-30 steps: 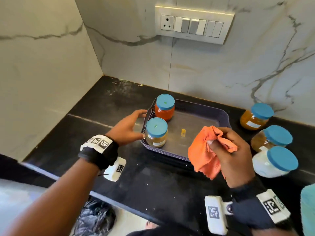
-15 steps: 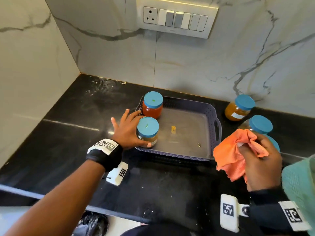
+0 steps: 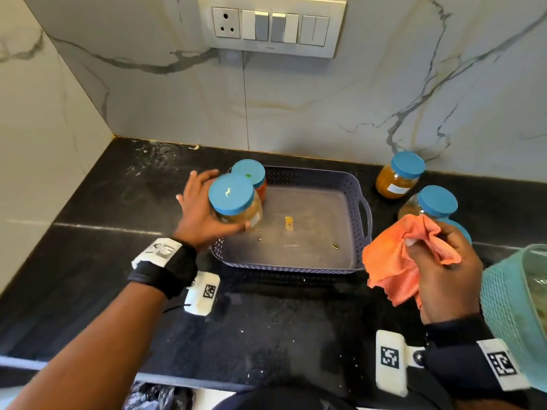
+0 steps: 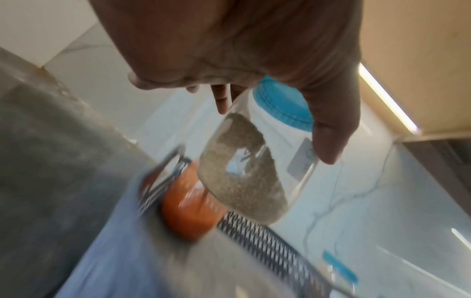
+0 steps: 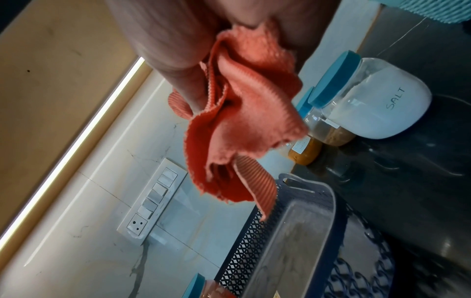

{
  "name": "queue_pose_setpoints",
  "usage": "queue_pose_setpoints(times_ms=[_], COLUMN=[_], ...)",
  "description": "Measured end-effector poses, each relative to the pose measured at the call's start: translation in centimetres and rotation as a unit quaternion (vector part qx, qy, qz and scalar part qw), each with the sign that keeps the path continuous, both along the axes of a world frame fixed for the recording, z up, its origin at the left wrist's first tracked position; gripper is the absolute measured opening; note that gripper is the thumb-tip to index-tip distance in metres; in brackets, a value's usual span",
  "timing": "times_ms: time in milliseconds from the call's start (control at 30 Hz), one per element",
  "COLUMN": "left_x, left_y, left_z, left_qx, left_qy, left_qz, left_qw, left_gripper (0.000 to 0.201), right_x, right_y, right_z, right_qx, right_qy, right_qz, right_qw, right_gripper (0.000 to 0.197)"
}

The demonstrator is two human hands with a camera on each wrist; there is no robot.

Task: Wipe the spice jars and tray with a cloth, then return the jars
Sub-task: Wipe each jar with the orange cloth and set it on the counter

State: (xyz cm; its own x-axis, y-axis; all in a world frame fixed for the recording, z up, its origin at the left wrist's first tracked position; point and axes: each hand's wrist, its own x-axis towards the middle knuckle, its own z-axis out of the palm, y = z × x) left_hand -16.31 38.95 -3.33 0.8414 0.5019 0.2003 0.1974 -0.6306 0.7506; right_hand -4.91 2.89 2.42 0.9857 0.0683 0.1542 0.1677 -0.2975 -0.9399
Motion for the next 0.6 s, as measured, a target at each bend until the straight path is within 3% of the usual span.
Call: queue_pose_setpoints(times_ms=[100,267,433,600], left_x=[-0.7,-2.3,-3.2,-2.3], left_y=[1.6,1.7,-1.7,-6.6], left_z=[3.7,7.6,7.3,6.6], left_qx=[-0.060,-0.132,-0.102,-0.019], left_qy=[-0.064,-0.085,-0.067,-0.017], left_qz=[-0.018,-0.030,-0.055,-0.070], left_qw=[0.996,0.987,0.991,0.997], left_gripper=[0.093,0.101,0.099,0.092], right_x=[0.6,2.1,5.4,4.3], right_y=[0.3,1.3,3.7,5.5], right_z=[0.2,0.5,3.1,6.2], right_qx=[0.019,0.073,0.169,0.108], right_qy=[-0.009,-0.016,-0.077,-0.164], right_qz=[-0.005,-0.022,-0.036,0.089], right_qw=[1.000,0.997,0.982,0.977], right_gripper=[0.031,0.030,0.031,0.032])
